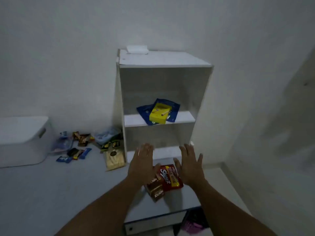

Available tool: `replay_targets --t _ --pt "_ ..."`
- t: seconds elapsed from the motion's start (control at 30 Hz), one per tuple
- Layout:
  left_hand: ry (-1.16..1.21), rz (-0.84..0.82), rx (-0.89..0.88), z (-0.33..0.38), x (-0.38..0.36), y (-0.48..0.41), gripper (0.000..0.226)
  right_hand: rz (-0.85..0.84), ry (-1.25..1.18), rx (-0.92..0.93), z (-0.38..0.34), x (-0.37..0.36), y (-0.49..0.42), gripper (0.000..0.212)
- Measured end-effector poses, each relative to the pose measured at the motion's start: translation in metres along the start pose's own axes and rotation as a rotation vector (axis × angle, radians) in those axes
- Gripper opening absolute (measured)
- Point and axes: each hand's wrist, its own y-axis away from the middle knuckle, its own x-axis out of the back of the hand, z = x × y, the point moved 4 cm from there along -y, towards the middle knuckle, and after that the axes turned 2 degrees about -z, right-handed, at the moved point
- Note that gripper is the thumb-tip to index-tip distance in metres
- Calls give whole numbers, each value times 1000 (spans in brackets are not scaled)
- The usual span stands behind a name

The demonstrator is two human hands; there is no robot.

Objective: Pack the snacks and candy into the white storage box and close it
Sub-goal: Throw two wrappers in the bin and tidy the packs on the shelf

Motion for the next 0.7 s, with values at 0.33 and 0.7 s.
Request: replay_targets --t 0.33,0.7 --pt "29 -400 325 7 -166 -16 93 -428 17 73 102 -144 -30 67" --pt "203 -280 593 -19 -199 -1 83 -529 10 196 82 -229 -83 70"
